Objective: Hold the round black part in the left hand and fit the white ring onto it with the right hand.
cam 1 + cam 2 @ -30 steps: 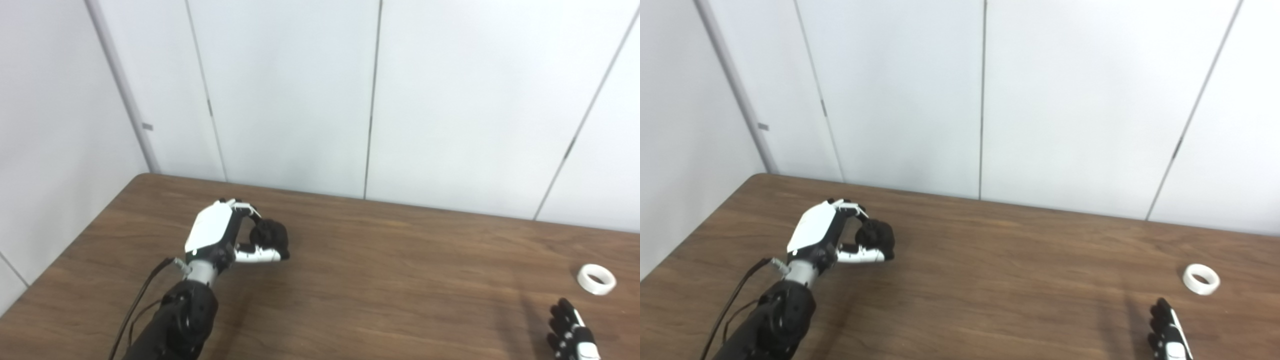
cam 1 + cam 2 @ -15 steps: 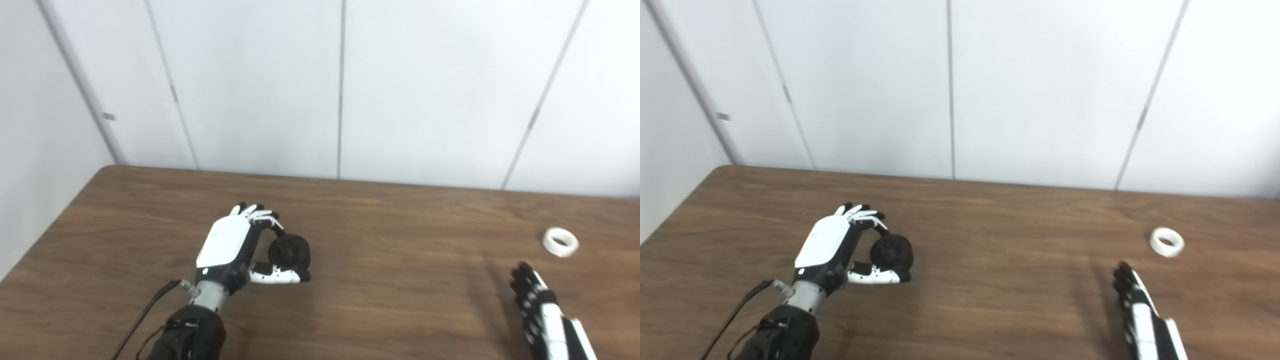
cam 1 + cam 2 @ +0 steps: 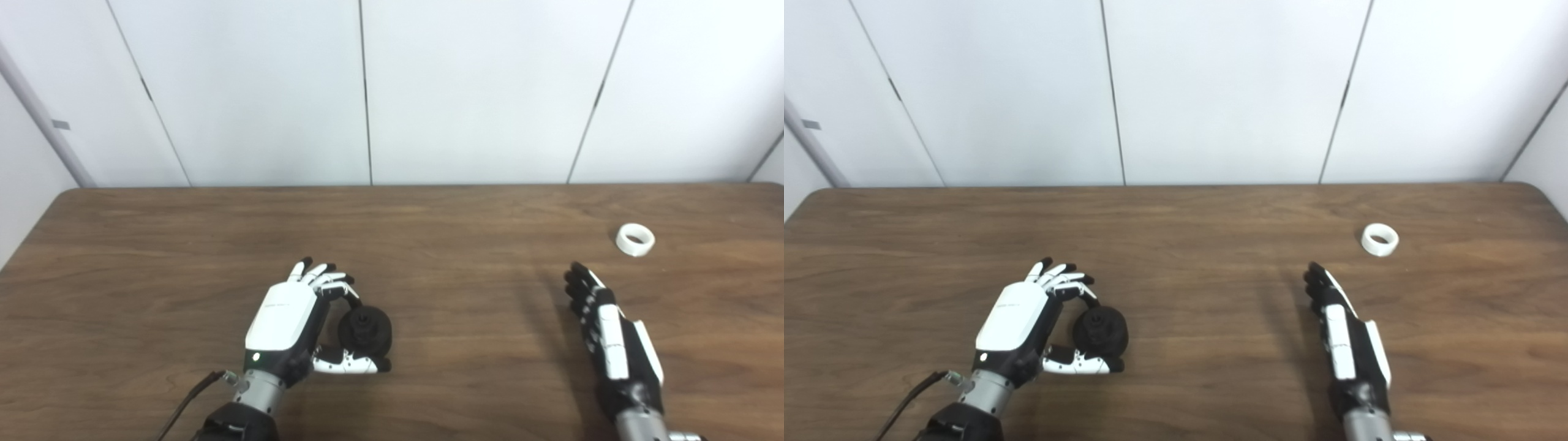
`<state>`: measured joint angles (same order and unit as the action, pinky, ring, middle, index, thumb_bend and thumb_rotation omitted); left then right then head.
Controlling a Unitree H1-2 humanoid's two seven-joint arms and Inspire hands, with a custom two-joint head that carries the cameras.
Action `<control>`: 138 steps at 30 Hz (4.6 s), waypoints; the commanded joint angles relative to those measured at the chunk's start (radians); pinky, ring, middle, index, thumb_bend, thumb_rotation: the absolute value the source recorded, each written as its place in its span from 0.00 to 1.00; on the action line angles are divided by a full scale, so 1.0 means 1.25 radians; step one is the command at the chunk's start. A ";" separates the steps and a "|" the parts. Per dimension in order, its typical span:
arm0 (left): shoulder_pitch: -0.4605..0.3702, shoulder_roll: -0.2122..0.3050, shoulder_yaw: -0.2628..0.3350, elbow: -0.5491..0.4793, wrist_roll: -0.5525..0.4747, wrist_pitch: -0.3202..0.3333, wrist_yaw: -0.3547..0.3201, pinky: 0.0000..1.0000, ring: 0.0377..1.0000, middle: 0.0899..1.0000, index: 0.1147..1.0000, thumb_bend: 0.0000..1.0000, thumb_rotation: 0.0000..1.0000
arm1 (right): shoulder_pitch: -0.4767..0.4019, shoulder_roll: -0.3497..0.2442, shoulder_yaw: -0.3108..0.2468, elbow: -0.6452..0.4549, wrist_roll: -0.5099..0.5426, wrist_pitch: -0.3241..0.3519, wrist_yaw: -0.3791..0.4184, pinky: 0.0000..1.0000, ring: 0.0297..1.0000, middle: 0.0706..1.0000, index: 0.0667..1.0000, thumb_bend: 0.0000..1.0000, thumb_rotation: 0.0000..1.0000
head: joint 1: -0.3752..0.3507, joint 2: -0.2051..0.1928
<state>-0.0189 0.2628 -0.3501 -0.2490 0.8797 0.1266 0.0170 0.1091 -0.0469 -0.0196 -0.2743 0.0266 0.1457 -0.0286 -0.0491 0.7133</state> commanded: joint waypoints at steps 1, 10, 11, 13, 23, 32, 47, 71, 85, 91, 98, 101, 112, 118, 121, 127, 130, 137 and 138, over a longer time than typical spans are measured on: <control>-0.007 -0.006 -0.007 -0.016 0.015 -0.034 0.012 1.00 0.90 0.77 0.42 0.52 0.06 | -0.019 0.006 0.003 -0.030 -0.004 -0.007 0.004 0.94 0.92 0.89 0.88 0.60 1.00 | -0.005 0.003; 0.018 -0.031 -0.022 0.037 0.028 -0.101 0.048 1.00 0.90 0.77 0.42 0.52 0.06 | -0.022 0.007 0.009 -0.053 -0.029 0.011 -0.002 0.93 0.90 0.88 0.88 0.62 1.00 | -0.018 0.024; 0.020 -0.035 -0.024 0.044 0.031 -0.107 0.054 1.00 0.90 0.77 0.42 0.52 0.06 | -0.022 0.008 0.009 -0.057 -0.031 0.017 -0.002 0.92 0.90 0.88 0.88 0.62 1.00 | -0.019 0.026; 0.024 -0.041 -0.028 0.058 0.035 -0.119 0.067 1.00 0.90 0.77 0.42 0.52 0.06 | -0.023 0.007 0.007 -0.062 -0.031 0.024 -0.002 0.92 0.90 0.88 0.87 0.62 1.00 | -0.021 0.028; 0.029 -0.063 -0.041 0.113 0.046 -0.149 0.121 1.00 0.89 0.77 0.42 0.52 0.05 | -0.027 0.008 -0.005 -0.080 -0.025 0.045 -0.004 0.93 0.89 0.88 0.88 0.63 1.00 | -0.032 0.039; 0.027 -0.063 -0.043 0.133 0.055 -0.163 0.132 1.00 0.88 0.76 0.42 0.52 0.06 | -0.034 -0.002 -0.011 -0.096 -0.034 0.059 -0.003 0.93 0.90 0.88 0.89 0.57 0.90 | -0.056 0.045; 0.024 -0.047 -0.033 0.144 0.033 -0.164 0.113 1.00 0.88 0.76 0.42 0.52 0.06 | -0.142 -0.096 -0.059 -0.107 -0.216 0.122 -0.038 0.79 0.84 0.83 0.79 0.75 0.36 | -0.144 0.029; 0.024 -0.021 -0.023 0.142 0.018 -0.170 0.103 1.00 0.88 0.76 0.42 0.52 0.05 | -0.375 -0.365 -0.013 0.086 -0.454 0.233 0.057 0.91 0.97 0.90 0.70 0.89 0.25 | -0.228 0.016; 0.028 -0.017 -0.017 0.138 0.023 -0.172 0.089 1.00 0.88 0.76 0.42 0.52 0.05 | -0.487 -0.436 0.077 0.293 -0.527 0.256 0.133 1.00 1.00 1.00 0.72 0.90 0.26 | -0.237 0.011; 0.028 -0.017 -0.014 0.141 0.020 -0.176 0.091 1.00 0.88 0.76 0.42 0.52 0.05 | -0.521 -0.423 0.081 0.348 -0.574 0.259 0.184 1.00 1.00 1.00 0.73 0.89 0.26 | -0.237 0.009; 0.030 -0.015 -0.013 0.139 0.017 -0.182 0.092 1.00 0.87 0.76 0.42 0.52 0.05 | -0.543 -0.405 0.088 0.399 -0.598 0.259 0.193 1.00 1.00 1.00 0.71 0.88 0.26 | -0.237 0.006; 0.032 -0.014 -0.012 0.140 0.017 -0.186 0.096 1.00 0.87 0.75 0.42 0.52 0.05 | -0.551 -0.398 0.088 0.416 -0.602 0.259 0.194 1.00 1.00 1.00 0.71 0.88 0.26 | -0.237 0.006; 0.033 -0.013 -0.011 0.138 0.016 -0.183 0.086 1.00 0.87 0.76 0.42 0.52 0.05 | -0.580 -0.396 0.093 0.470 -0.607 0.259 0.200 1.00 1.00 0.99 0.70 0.87 0.28 | -0.238 0.003; 0.031 -0.014 -0.011 0.140 0.016 -0.184 0.085 1.00 0.87 0.76 0.42 0.52 0.05 | -0.579 -0.393 0.089 0.477 -0.602 0.259 0.197 1.00 1.00 0.97 0.67 0.86 0.27 | -0.236 0.001; 0.030 -0.014 -0.011 0.143 0.016 -0.185 0.086 1.00 0.87 0.76 0.42 0.52 0.05 | -0.578 -0.396 0.092 0.476 -0.600 0.259 0.195 1.00 1.00 0.97 0.66 0.85 0.27 | -0.238 0.000; 0.029 -0.014 -0.012 0.136 0.019 -0.181 0.080 1.00 0.87 0.76 0.42 0.52 0.05 | -0.578 -0.399 0.093 0.474 -0.602 0.259 0.201 1.00 1.00 0.96 0.64 0.84 0.27 | -0.237 0.001; 0.027 -0.015 -0.011 0.139 0.019 -0.183 0.083 1.00 0.87 0.76 0.42 0.52 0.05 | -0.579 -0.398 0.092 0.478 -0.602 0.259 0.201 1.00 1.00 0.95 0.63 0.84 0.27 | -0.238 0.000; 0.027 -0.017 -0.011 0.137 0.017 -0.183 0.083 1.00 0.87 0.76 0.42 0.52 0.05 | -0.579 -0.397 0.092 0.480 -0.597 0.259 0.197 1.00 1.00 0.94 0.61 0.84 0.25 | -0.238 0.000; 0.027 -0.017 -0.011 0.137 0.017 -0.183 0.083 1.00 0.87 0.76 0.42 0.52 0.05 | -0.579 -0.397 0.091 0.480 -0.597 0.259 0.197 1.00 1.00 0.94 0.61 0.84 0.25 | -0.238 0.000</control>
<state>0.0109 0.2277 -0.3661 -0.0984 0.8954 -0.0937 0.1179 -0.5601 -0.5209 0.1033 0.3429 -0.7145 0.4673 0.2362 -0.3467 0.7118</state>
